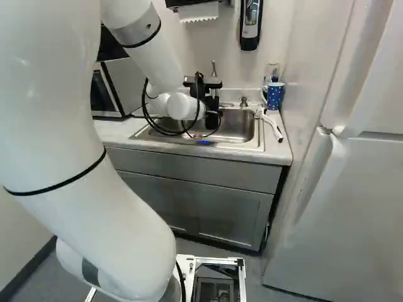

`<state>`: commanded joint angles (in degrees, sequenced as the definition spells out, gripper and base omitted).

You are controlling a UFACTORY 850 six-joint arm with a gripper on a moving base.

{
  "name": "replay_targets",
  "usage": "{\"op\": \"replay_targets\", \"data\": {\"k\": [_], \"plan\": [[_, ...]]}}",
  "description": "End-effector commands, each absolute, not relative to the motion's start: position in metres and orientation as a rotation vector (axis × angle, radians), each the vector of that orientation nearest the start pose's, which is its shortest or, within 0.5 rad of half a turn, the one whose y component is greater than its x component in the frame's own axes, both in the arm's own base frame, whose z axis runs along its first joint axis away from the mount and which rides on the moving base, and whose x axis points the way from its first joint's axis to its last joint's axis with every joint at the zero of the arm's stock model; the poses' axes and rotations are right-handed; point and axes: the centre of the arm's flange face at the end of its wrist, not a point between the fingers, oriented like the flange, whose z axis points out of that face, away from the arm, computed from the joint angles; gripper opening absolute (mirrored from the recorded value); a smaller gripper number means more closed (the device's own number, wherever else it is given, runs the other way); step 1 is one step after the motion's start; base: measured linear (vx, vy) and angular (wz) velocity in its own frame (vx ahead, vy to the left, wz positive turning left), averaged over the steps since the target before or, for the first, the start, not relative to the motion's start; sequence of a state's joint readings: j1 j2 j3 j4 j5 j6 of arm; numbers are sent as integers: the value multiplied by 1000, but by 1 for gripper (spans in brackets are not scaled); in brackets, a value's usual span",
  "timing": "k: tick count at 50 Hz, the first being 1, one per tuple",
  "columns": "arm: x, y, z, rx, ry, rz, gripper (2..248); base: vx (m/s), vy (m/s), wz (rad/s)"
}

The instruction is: Rinse the cup and place it in the tray

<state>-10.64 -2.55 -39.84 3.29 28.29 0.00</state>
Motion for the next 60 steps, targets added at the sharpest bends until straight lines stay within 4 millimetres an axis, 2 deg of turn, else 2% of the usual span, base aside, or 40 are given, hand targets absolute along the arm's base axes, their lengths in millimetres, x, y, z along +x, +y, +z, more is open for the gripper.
{"op": "replay_targets", "data": {"k": [13, 60], "plan": [[474, -91, 468, -2702, 343, -1748, 125, 0, 0, 0], [474, -91, 468, -2702, 343, -1748, 125, 0, 0, 0]]}}
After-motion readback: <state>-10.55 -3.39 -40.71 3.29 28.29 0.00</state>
